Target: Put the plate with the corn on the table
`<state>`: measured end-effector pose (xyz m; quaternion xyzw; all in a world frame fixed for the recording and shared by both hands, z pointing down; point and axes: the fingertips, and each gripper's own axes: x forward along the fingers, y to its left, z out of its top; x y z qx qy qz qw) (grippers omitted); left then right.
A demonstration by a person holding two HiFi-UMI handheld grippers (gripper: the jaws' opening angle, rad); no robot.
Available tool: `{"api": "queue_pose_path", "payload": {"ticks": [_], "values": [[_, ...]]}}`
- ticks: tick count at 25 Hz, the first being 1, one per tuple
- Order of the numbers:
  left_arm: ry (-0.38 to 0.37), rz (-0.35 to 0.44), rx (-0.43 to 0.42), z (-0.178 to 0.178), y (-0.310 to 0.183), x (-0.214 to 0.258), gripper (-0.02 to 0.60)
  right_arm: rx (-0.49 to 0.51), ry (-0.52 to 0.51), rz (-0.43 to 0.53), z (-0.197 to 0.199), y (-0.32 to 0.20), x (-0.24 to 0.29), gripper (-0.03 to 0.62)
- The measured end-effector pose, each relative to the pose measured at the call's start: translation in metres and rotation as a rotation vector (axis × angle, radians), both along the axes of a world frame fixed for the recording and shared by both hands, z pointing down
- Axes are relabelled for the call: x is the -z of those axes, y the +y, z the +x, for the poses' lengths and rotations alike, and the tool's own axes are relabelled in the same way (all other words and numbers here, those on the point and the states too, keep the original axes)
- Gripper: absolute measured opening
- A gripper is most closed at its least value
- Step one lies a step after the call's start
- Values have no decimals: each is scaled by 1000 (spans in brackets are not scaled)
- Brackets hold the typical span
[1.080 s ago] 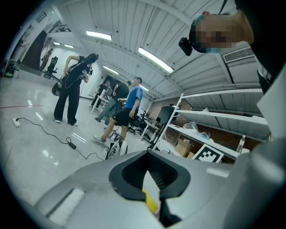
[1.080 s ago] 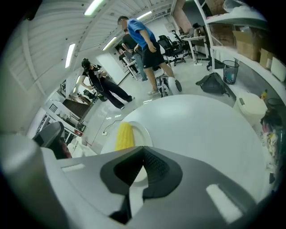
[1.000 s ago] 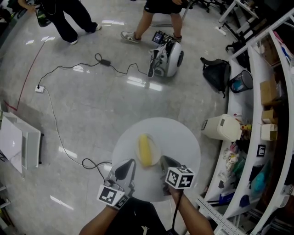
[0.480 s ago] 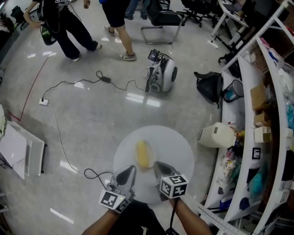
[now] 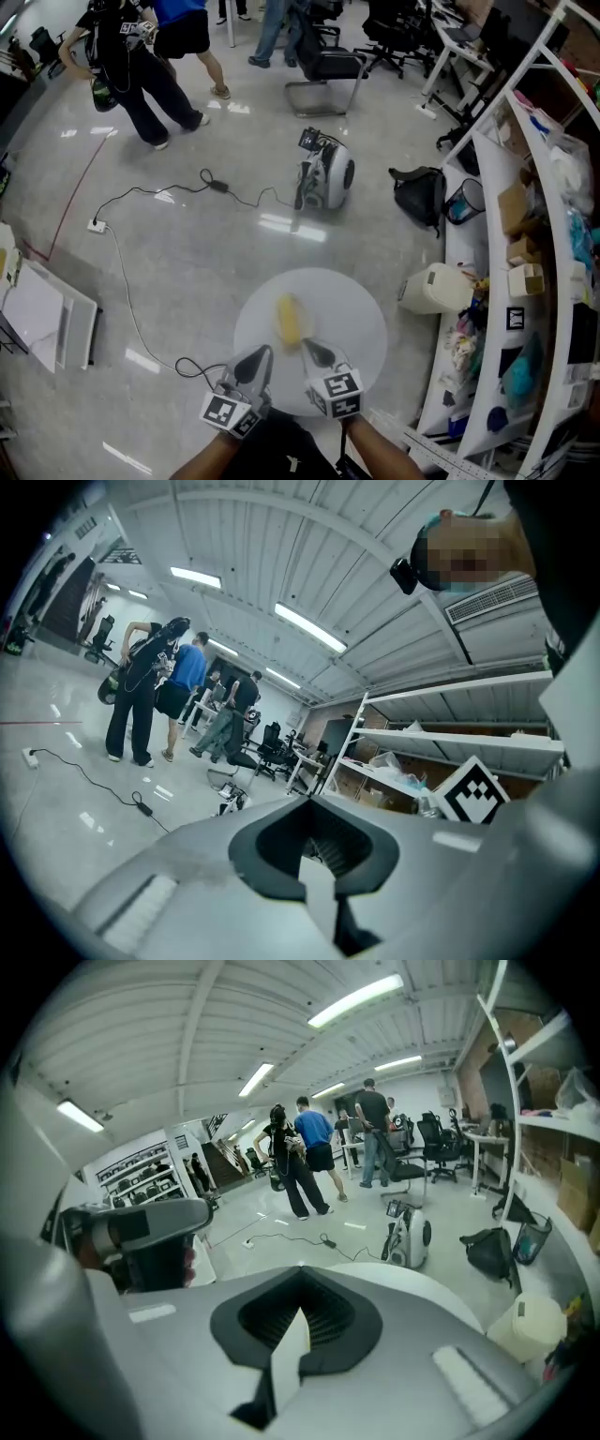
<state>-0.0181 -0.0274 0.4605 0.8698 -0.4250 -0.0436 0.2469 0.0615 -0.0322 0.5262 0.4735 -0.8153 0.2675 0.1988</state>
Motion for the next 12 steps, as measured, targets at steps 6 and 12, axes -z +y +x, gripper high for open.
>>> {"api": "queue_pose_path", "payload": {"ticks": [6,12], "values": [[2,8,2,-1,10,15,3,24,28,30,-8,9,18,8],[5,0,-5,0,27,24,3,22,65,44,-4,24,32,8]]}}
